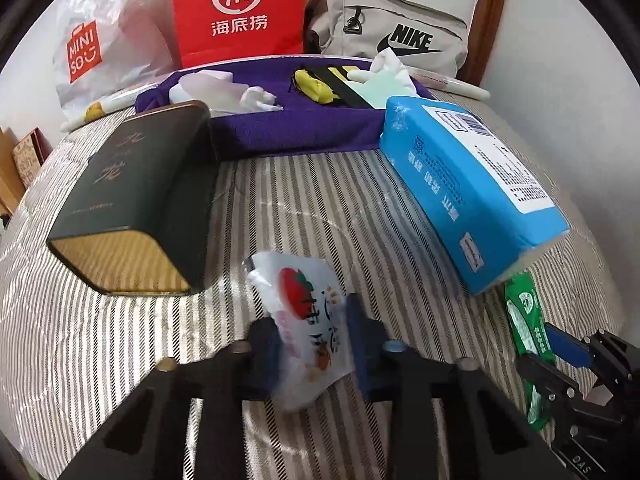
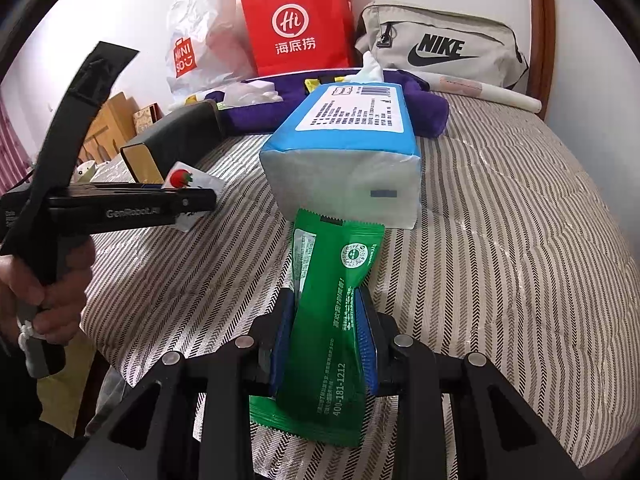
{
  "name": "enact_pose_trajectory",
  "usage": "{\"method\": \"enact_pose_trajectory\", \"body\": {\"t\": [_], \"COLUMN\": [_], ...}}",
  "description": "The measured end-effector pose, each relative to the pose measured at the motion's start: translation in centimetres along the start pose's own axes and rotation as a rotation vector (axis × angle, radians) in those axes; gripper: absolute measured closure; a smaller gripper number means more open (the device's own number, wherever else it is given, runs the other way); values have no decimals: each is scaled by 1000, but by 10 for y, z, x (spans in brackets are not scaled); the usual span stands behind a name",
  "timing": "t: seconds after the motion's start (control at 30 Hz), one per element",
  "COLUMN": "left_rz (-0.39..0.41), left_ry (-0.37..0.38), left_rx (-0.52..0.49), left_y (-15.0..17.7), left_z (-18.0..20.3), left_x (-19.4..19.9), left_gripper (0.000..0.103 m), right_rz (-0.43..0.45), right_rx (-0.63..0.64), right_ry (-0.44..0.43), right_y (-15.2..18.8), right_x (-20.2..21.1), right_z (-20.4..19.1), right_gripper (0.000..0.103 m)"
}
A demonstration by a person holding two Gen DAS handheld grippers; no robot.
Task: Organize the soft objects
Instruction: 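Grasp the white tomato-print sachet with the left tool while the right tool holds the green sachet, then carry the green sachet with the right tool while the left tool carries the tomato sachet to the towel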
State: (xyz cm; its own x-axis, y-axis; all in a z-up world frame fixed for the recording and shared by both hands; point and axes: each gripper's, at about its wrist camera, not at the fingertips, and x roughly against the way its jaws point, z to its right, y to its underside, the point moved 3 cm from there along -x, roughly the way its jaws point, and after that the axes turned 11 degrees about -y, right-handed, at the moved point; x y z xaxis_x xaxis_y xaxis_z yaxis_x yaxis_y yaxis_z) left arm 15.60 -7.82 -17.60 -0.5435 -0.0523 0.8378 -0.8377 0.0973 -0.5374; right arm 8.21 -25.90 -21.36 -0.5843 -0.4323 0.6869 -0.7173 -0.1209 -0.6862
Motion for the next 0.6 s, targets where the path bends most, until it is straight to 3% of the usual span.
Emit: {"method": "enact_pose_trajectory", "body": {"t": [0.1,0.33,0.6], "left_rz": [-19,-52,-47], "left_ry": [24,95,108], "left_rx": [5,51,70], "left_y": [4,15,19], "left_z": [-5,-18,-30], "left_x": [2,8,21], "left_gripper": [95,96,96], "right_rz": [-8,-20,-43], "right_rx": [2,7,-5], "right_ry": [17,48,51], "right_y": [-1,1,0], "right_x": [-1,-1,5], "right_z": [-2,-5,-7], "right_gripper": [73,73,74]}}
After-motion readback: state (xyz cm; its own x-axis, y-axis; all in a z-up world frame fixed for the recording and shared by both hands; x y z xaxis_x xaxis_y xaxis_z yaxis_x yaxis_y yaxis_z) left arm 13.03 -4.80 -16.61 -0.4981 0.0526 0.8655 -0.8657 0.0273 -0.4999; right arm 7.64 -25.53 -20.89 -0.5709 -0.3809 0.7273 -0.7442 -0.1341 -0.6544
